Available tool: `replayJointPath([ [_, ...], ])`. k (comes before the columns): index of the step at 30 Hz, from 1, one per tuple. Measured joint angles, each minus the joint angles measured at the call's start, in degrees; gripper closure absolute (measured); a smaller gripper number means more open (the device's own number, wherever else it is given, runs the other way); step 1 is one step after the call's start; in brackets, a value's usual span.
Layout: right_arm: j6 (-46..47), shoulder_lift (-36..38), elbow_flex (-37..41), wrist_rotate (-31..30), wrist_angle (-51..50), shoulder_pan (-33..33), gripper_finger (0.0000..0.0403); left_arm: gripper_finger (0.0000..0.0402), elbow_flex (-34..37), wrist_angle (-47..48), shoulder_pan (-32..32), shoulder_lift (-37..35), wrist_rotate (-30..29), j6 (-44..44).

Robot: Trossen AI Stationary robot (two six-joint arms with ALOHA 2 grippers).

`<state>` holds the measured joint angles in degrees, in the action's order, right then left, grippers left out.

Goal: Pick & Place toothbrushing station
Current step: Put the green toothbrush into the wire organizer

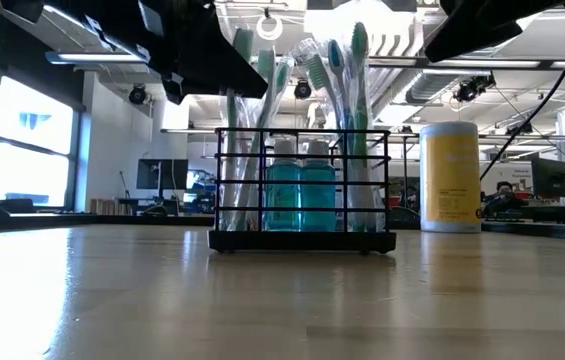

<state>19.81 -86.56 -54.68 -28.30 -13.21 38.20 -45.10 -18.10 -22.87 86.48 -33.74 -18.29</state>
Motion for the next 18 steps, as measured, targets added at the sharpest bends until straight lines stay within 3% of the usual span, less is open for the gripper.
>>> replayJointPath([
  [18, -0.09, 0.0, 0.0, -0.02, -0.42, -0.02, 0.0158, 0.0363, 0.0, -3.67, -0.02, 0.0, 1.93, 4.88],
])
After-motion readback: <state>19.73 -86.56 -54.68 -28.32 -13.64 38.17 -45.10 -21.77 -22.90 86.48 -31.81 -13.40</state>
